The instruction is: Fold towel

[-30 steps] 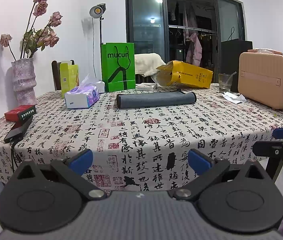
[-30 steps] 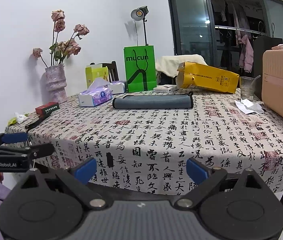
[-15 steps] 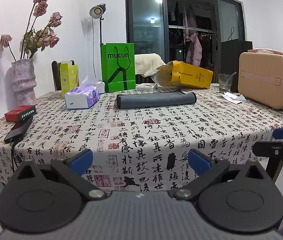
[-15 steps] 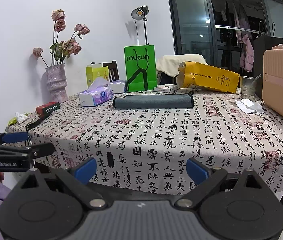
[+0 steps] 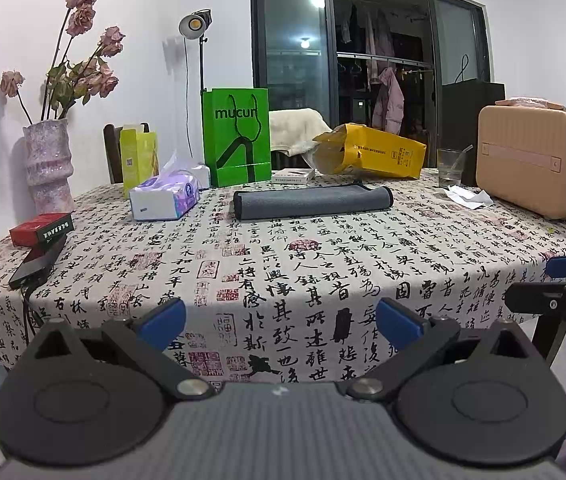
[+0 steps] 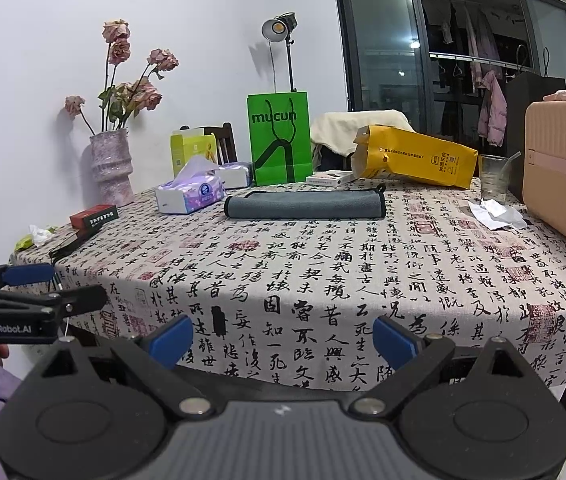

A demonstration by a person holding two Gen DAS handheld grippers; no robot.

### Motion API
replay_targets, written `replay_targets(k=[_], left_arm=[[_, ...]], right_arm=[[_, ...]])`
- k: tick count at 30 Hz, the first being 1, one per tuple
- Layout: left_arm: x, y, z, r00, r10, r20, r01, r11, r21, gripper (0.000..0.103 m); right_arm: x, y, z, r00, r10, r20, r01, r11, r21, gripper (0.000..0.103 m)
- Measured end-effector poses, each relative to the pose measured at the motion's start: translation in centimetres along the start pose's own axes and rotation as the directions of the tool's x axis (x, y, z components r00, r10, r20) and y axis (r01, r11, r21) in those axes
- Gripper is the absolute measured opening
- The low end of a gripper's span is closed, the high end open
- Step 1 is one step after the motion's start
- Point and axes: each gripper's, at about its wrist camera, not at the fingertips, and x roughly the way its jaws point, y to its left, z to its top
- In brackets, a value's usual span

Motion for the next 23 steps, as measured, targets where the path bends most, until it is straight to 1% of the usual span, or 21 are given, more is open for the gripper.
replay_targets(k=[23], left_arm=[[-0.12, -0.17, 0.37, 1.000, 0.007, 0.006, -0.007, 1.000, 0.003, 0.103]], right_arm=[[0.15, -0.06, -0.04, 1.000, 0.003, -0.009, -0.003, 1.000, 0.009, 0.097]])
